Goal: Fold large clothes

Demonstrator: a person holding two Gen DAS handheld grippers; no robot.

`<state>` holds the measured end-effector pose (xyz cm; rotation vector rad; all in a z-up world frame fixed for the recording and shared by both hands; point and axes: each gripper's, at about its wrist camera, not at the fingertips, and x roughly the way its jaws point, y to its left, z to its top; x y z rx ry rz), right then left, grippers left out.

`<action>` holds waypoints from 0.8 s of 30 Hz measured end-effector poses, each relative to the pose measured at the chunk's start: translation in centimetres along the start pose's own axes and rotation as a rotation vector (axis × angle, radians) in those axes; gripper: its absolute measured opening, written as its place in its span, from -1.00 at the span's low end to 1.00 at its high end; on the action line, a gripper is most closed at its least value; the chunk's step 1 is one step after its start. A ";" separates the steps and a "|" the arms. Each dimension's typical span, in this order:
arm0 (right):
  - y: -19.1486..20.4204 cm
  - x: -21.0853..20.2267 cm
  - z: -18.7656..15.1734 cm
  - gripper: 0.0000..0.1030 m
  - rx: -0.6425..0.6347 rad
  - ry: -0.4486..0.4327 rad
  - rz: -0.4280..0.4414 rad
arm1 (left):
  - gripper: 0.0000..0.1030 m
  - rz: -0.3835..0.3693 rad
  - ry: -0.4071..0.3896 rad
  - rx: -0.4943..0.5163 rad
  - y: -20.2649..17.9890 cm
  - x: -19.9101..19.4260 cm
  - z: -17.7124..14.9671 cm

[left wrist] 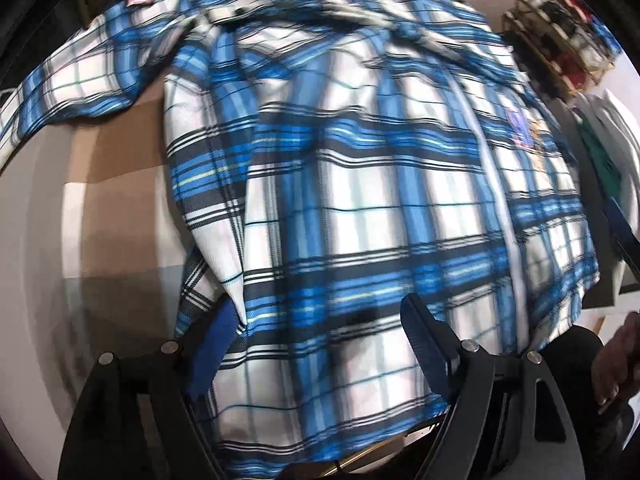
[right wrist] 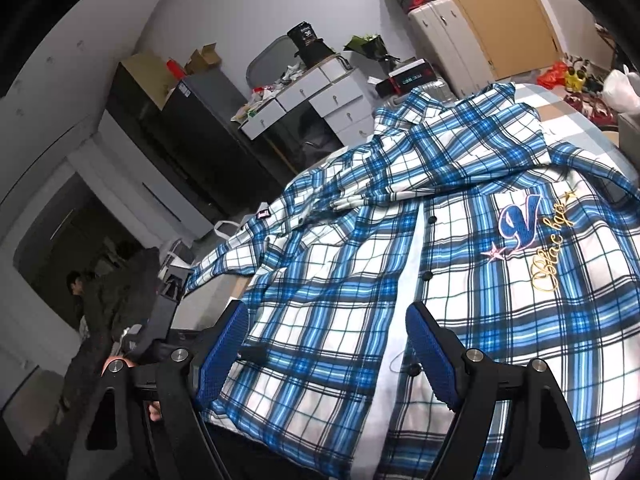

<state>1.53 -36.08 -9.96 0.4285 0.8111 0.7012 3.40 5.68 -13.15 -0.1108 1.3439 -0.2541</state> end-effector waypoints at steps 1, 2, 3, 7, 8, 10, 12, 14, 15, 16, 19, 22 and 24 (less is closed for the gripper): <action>-0.1 -0.1 0.0 0.59 0.007 -0.004 0.016 | 0.52 -0.031 -0.001 0.010 -0.4 0.1 -0.1; -0.1 -0.1 0.0 0.59 0.009 -0.007 0.030 | 0.52 -0.048 -0.009 0.014 -0.8 0.3 -0.1; -0.1 -0.1 0.0 0.59 0.011 -0.008 0.041 | 0.52 -0.031 -0.015 0.024 -1.3 0.5 -0.1; -0.1 0.1 0.0 0.59 0.012 -0.004 0.020 | 0.52 -0.060 -0.032 -0.005 -0.5 -1.7 -0.5; -0.2 0.2 0.0 0.59 0.018 0.001 0.020 | 0.52 -0.063 -0.039 -0.032 0.7 -3.3 -1.1; -0.3 0.0 0.0 0.59 0.030 -0.004 0.041 | 0.55 -0.101 -0.069 -0.075 2.8 -6.1 -1.9; -0.4 -0.3 0.2 0.59 0.039 -0.020 0.057 | 0.55 -0.107 -0.112 -0.100 4.7 -8.5 -2.0; -0.4 -0.4 0.3 0.64 0.050 -0.029 0.061 | 0.55 -0.102 -0.179 -0.137 7.4 -11.6 -2.3; -0.4 -0.3 0.3 0.65 0.055 -0.026 0.061 | 0.55 -0.084 -0.215 -0.156 8.8 -12.6 -2.6; -0.4 -0.2 0.3 0.65 0.058 -0.021 0.064 | 0.55 -0.047 -0.256 -0.187 10.3 -13.6 -2.6; 0.0 -0.1 0.3 0.65 0.056 -0.006 0.108 | 0.55 0.109 -0.354 -0.383 17.0 -15.7 -4.1; 0.7 -0.5 0.2 0.65 0.025 -0.018 0.157 | 0.55 0.147 -0.339 -0.586 23.4 -15.5 -5.6; 1.5 -0.8 0.2 0.74 -0.007 -0.040 0.162 | 0.55 0.151 -0.286 -0.648 26.1 -14.4 -5.9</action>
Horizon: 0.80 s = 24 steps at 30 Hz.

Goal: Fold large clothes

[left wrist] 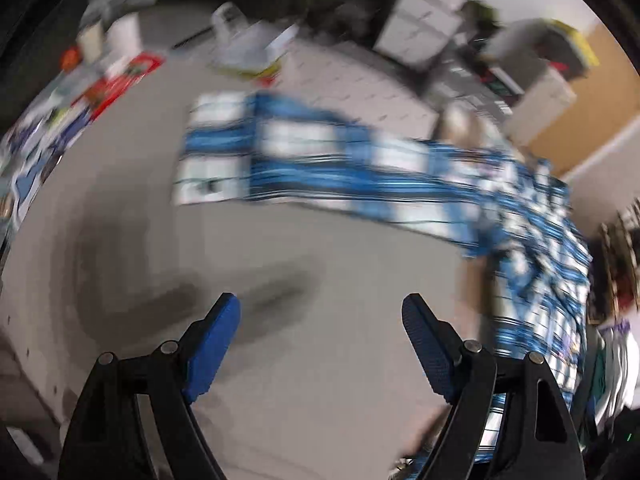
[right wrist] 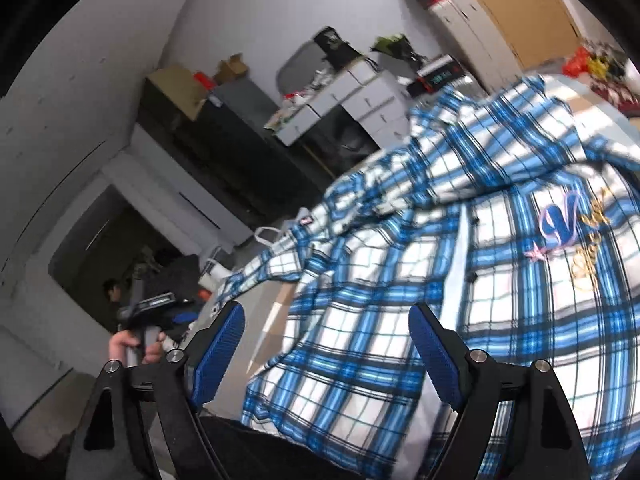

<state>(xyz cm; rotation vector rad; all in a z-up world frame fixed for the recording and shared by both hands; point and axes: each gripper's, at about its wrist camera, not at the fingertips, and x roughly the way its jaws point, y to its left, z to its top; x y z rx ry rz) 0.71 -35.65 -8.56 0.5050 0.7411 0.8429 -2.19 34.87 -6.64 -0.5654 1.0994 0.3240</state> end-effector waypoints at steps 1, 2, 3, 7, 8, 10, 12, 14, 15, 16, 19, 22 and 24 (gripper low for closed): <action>0.4 0.0 -0.1 0.77 -0.021 -0.008 -0.004 | 0.55 -0.001 0.003 -0.030 1.1 0.5 0.5; 0.7 0.1 -0.1 0.77 -0.033 -0.009 -0.010 | 0.55 0.000 0.014 -0.066 2.1 1.3 1.0; 0.9 0.3 -0.2 0.77 -0.043 -0.004 -0.020 | 0.55 -0.009 0.033 -0.091 2.5 2.1 1.4; 1.4 0.8 -0.5 0.77 -0.077 0.012 -0.044 | 0.55 0.017 0.060 -0.106 3.1 3.5 3.2; 1.4 0.9 -0.5 0.77 -0.081 0.012 -0.048 | 0.55 0.031 0.046 -0.110 3.1 3.7 3.9; 1.4 0.9 -0.6 0.78 -0.088 0.014 -0.036 | 0.55 0.077 0.030 -0.108 3.4 3.8 5.0; 1.8 0.9 -0.8 0.78 -0.114 0.013 -0.033 | 0.55 0.109 0.028 -0.114 4.0 4.0 6.1; 2.3 0.9 -1.0 0.78 -0.147 0.010 -0.041 | 0.55 0.134 0.027 -0.081 3.7 4.3 6.7; 2.5 1.0 -1.0 0.79 -0.154 0.010 -0.043 | 0.55 0.146 0.023 -0.064 4.1 4.3 6.7; 2.7 1.2 -1.0 0.79 -0.164 0.011 -0.048 | 0.53 0.165 0.021 -0.043 3.9 4.5 6.8; 2.9 1.6 -1.1 0.79 -0.173 0.019 -0.058 | 0.12 0.242 -0.010 0.061 3.0 4.7 6.2; 2.9 2.1 -1.1 0.79 -0.173 0.033 -0.071 | -0.73 0.192 -0.002 0.116 1.9 4.0 5.6; 2.8 2.3 -1.1 0.79 -0.174 0.040 -0.073 | -0.82 0.196 0.004 0.136 1.3 4.1 5.6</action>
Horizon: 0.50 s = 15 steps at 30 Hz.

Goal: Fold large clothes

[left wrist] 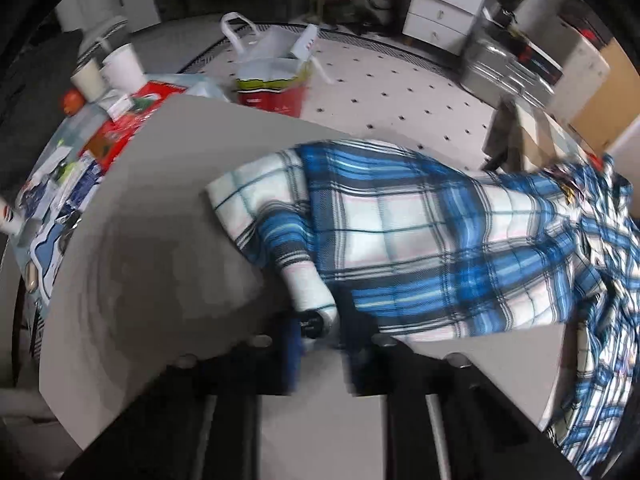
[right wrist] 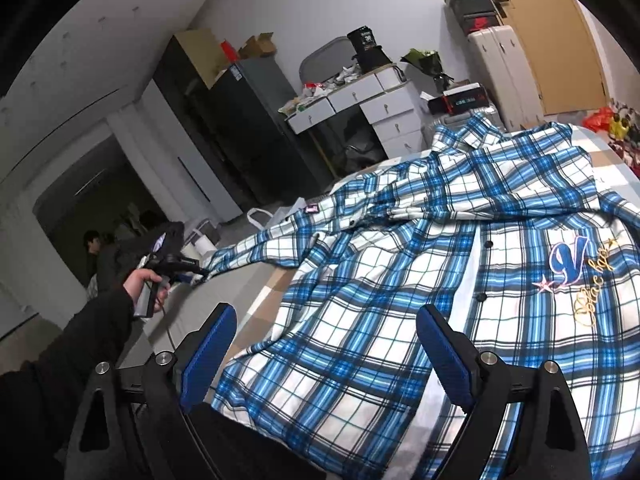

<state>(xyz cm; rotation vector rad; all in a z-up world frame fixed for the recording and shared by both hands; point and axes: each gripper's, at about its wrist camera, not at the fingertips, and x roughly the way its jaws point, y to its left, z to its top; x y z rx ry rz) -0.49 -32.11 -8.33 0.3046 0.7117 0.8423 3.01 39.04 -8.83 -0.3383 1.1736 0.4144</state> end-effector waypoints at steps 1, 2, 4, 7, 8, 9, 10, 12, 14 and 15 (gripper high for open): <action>0.0 0.0 -0.1 0.79 -0.002 0.001 -0.001 | -0.86 0.005 -0.009 0.001 -0.1 -0.1 0.2; 0.1 0.0 -0.2 0.79 -0.004 0.000 -0.004 | -0.87 -0.020 -0.027 -0.001 0.0 -0.4 0.3; 0.1 -0.1 -0.3 0.79 -0.006 -0.003 -0.018 | -0.88 -0.043 -0.065 -0.021 0.7 -1.1 1.1; 0.0 -0.3 -0.4 0.79 0.000 -0.004 -0.016 | -0.88 -0.075 -0.133 -0.058 1.8 -3.5 2.1; 0.0 -0.3 -0.4 0.79 -0.002 -0.009 -0.021 | -0.88 -0.059 -0.150 -0.054 2.0 -4.4 2.5; 0.0 -0.3 -0.3 0.79 -0.003 -0.013 -0.024 | -0.89 -0.035 -0.170 -0.049 2.1 -5.2 2.8; 0.0 -0.3 -0.3 0.79 -0.001 -0.015 -0.028 | -0.89 -0.009 -0.189 -0.037 2.0 -6.1 3.1; -0.1 0.0 -0.3 0.79 0.005 -0.010 -0.039 | -0.88 0.019 -0.224 -0.009 1.7 -7.9 3.7; -0.1 0.2 -0.2 0.79 0.010 -0.006 -0.047 | -0.89 0.001 -0.238 -0.017 1.9 -9.1 3.8; -0.2 0.2 -0.2 0.79 0.011 -0.008 -0.050 | -0.89 -0.014 -0.254 -0.018 2.1 -9.6 3.9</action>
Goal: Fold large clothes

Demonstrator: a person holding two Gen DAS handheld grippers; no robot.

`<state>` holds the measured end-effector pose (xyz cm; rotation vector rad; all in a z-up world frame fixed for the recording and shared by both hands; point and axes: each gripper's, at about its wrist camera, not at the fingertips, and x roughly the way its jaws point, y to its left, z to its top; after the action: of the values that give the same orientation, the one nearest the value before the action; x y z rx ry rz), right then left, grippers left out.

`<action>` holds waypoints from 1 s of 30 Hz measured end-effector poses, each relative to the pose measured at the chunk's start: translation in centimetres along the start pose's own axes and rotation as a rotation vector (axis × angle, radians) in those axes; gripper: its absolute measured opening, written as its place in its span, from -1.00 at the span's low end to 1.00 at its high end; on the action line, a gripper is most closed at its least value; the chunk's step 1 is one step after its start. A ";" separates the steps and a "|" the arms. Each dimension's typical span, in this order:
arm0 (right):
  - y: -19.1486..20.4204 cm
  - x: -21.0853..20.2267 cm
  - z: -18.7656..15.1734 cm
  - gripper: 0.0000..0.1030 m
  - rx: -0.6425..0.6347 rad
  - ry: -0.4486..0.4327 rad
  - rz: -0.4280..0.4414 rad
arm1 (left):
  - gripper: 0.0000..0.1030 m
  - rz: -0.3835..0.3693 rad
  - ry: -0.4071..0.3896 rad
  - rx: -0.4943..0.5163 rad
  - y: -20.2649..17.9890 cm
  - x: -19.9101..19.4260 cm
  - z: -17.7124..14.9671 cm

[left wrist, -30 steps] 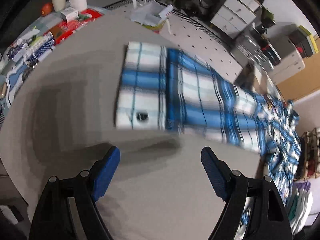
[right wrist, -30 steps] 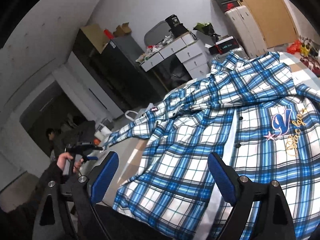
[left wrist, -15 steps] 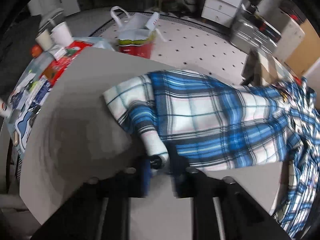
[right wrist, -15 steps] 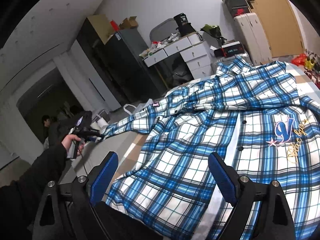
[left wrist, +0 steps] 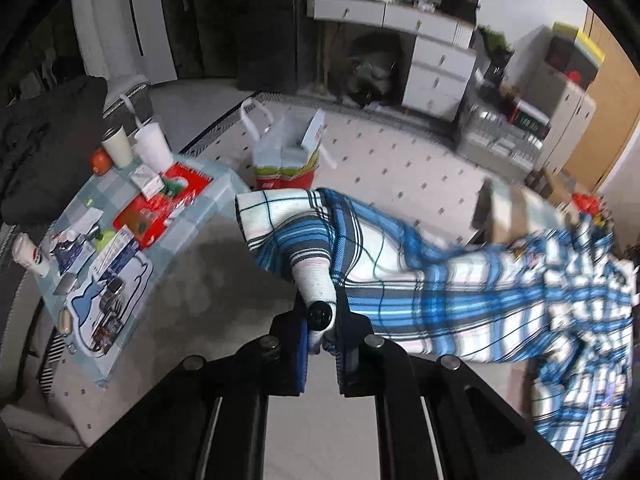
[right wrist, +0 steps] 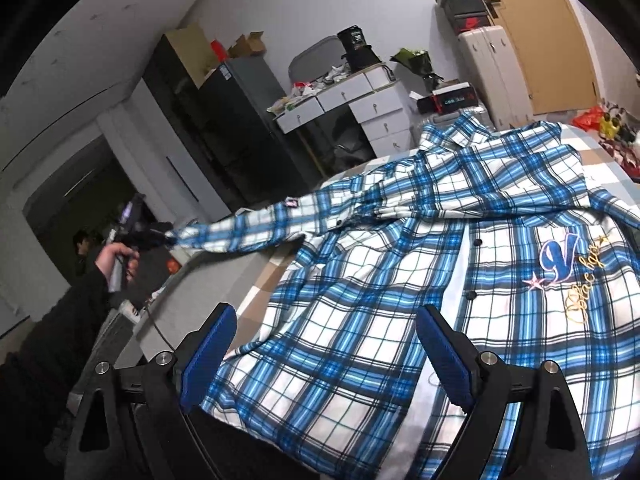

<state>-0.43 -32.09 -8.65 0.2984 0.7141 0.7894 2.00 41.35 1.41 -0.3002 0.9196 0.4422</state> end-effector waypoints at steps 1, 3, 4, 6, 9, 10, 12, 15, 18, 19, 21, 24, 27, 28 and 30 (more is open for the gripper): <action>-0.1 -0.1 0.0 0.79 0.002 -0.002 -0.004 | -0.89 0.004 -0.002 0.002 0.2 0.0 0.0; -0.1 -0.1 0.0 0.79 0.002 -0.003 -0.002 | -0.88 0.020 -0.006 0.002 0.2 0.0 0.5; -0.2 -0.1 0.1 0.79 0.000 -0.004 -0.006 | -0.89 0.020 -0.012 -0.001 0.0 0.3 1.0; -0.3 -0.1 0.2 0.79 0.001 -0.003 -0.007 | -0.89 0.000 -0.024 -0.023 -0.3 -0.2 1.3; -0.7 -0.3 0.5 0.79 0.009 -0.006 0.002 | -0.89 -0.044 -0.049 -0.036 -1.5 -1.4 1.9; -0.7 -0.5 0.5 0.79 0.010 -0.010 0.005 | -0.89 -0.068 -0.063 -0.037 -2.2 -2.1 2.0; -0.8 -0.6 0.6 0.79 0.012 -0.020 0.009 | -0.89 -0.128 -0.095 -0.023 -3.6 -3.6 2.3; -1.2 -1.0 0.7 0.79 0.031 -0.034 0.025 | -0.89 -0.216 -0.150 0.029 -7.4 -6.8 2.8; -1.5 -1.8 0.8 0.79 0.049 -0.071 0.007 | -0.89 -0.380 -0.156 0.045 -12.6 -10.1 2.9; -1.8 -2.0 0.8 0.79 0.060 -0.081 0.006 | -0.89 -0.453 -0.164 0.067 -14.9 -11.3 2.8; -2.4 -2.6 0.9 0.79 0.098 -0.103 0.018 | -0.89 -0.540 -0.175 0.136 -20.8 -13.4 2.5; -3.4 -3.1 0.9 0.79 0.150 -0.124 0.018 | -0.89 -0.657 -0.115 0.255 -31.5 -14.2 1.6; -5.0 -4.3 0.8 0.79 0.223 -0.162 -0.007 | -0.89 -0.679 -0.062 0.387 -43.7 -12.7 -0.5; -5.6 -5.3 0.6 0.79 0.255 -0.213 -0.064 | -0.89 -0.698 -0.018 0.414 -47.2 -11.4 -1.5; -6.9 -7.7 0.1 0.82 0.315 -0.320 -0.177 | -0.89 -0.716 0.055 0.487 -53.6 -8.3 -4.1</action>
<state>-0.41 -42.43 -8.40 0.6228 0.5506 0.4450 21.00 -9.06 9.18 -0.1757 0.8780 -0.4479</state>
